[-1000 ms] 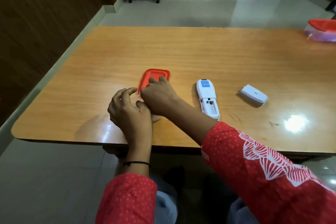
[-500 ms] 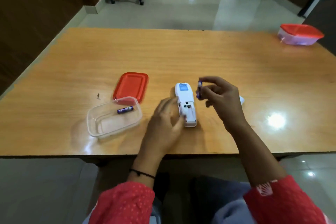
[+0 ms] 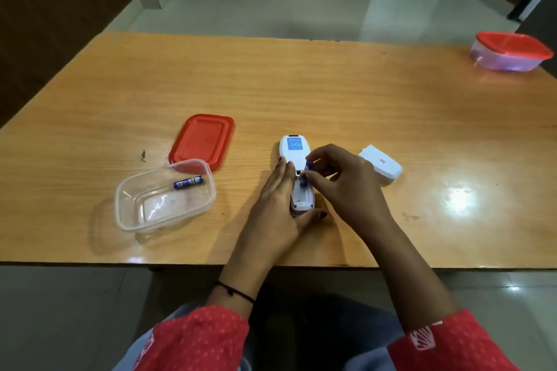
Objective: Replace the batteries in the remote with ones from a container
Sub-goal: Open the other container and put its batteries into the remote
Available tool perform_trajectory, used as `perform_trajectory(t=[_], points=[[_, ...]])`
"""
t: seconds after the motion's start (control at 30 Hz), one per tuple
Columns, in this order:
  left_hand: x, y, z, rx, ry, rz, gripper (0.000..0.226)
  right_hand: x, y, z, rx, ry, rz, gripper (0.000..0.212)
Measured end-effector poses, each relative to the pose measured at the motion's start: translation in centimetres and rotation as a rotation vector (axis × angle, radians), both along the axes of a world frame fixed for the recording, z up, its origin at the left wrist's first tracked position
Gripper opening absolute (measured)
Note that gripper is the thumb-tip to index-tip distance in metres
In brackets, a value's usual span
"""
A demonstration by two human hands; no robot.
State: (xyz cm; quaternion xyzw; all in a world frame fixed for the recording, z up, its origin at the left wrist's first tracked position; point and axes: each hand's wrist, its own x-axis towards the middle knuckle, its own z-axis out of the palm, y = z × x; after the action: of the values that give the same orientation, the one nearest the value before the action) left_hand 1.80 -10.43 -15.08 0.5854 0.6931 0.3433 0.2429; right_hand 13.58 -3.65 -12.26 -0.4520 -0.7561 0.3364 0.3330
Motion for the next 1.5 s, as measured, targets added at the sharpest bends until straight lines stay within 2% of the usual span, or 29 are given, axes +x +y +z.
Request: perform_trajectory(t=[0.2,0.33,0.5,0.6,0.73,0.87,0.97,1.13,1.27,1.33,1.5], points=[[-0.9,-0.6,0.4,-0.041,-0.033,-0.068,0.078,0.1,-2.3,0.5,0.304,-0.259,0.094,0.007],[-1.3,-1.1,0.4,-0.050,0.013,-0.087,0.068,0.6,-3.4,0.0,0.340,-0.378,0.093,0.010],[-1.3,-0.8,0.2,-0.053,0.023,-0.079,0.067,0.1,-3.9,-0.6,0.346,-0.410,0.097,0.010],[-1.4,-0.9,0.2,-0.052,0.019,-0.081,0.067,-0.7,-3.6,-0.5,0.179,-0.235,-0.008,0.012],[-1.5,-0.9,0.3,-0.063,0.050,-0.093,0.069,-0.4,-3.0,-0.2,-0.216,-0.015,-0.176,0.007],[-1.4,-1.0,0.4,-0.057,0.060,-0.086,0.067,0.3,-2.5,0.4,-0.622,0.146,-0.189,0.008],[-1.2,-1.1,0.4,-0.061,0.067,-0.074,0.066,-0.6,-2.3,0.6,-0.709,0.215,-0.225,0.008],[-1.0,-1.1,0.5,-0.072,0.055,-0.058,0.065,-1.2,-1.9,0.4,-0.719,0.193,-0.243,0.013],[-0.7,-1.4,0.6,-0.083,0.033,-0.044,0.067,-0.6,-2.4,0.3,-0.658,0.176,-0.157,0.008],[-0.5,-1.7,1.2,-0.046,0.032,-0.033,0.068,-0.1,-2.9,0.4,-0.567,0.141,-0.109,0.006],[-3.1,-3.1,3.8,0.171,0.061,0.114,0.064,-0.6,-3.9,1.8,-0.118,0.123,-0.184,0.013]])
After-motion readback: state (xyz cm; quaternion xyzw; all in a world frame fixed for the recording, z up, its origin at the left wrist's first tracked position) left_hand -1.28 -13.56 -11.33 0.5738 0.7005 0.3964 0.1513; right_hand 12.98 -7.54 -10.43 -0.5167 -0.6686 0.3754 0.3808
